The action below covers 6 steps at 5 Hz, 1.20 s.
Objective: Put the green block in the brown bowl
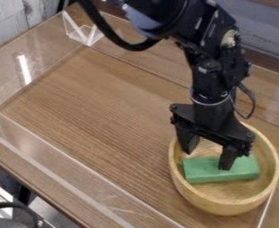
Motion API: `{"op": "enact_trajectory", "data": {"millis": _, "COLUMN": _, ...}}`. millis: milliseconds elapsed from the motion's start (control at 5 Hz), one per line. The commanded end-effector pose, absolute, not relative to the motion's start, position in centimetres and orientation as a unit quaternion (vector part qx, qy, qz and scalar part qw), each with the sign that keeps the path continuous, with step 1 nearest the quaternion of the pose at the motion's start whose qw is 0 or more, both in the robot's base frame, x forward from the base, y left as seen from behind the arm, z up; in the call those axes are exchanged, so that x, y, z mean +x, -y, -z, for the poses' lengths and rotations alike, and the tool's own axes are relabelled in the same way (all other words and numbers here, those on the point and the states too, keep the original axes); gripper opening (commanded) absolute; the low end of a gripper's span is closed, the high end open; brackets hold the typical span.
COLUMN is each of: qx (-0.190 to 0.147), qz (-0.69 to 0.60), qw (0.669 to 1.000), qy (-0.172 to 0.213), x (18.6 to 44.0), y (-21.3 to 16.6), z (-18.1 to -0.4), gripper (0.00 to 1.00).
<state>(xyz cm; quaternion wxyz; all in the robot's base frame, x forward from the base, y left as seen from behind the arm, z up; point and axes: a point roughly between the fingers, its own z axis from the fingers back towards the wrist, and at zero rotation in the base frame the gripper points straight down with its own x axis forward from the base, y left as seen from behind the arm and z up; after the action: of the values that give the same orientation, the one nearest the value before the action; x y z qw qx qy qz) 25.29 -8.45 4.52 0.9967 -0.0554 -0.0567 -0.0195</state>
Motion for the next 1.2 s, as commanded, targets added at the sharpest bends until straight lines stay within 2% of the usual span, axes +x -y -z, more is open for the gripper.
{"op": "enact_trajectory", "data": {"millis": 0, "qx": -0.059, "qz": 0.014, "qw": 0.996, "qy": 0.071, "x": 25.9, "y": 8.1, "z": -4.9, "gripper": 1.0}}
{"op": "enact_trajectory", "data": {"millis": 800, "qx": -0.057, "qz": 0.008, "qw": 0.996, "qy": 0.063, "x": 26.0, "y": 7.6, "z": -3.9, "gripper": 1.0}}
{"op": "enact_trajectory", "data": {"millis": 1000, "qx": -0.057, "qz": 0.004, "qw": 0.997, "qy": 0.059, "x": 26.1, "y": 7.1, "z": -4.1, "gripper": 1.0}}
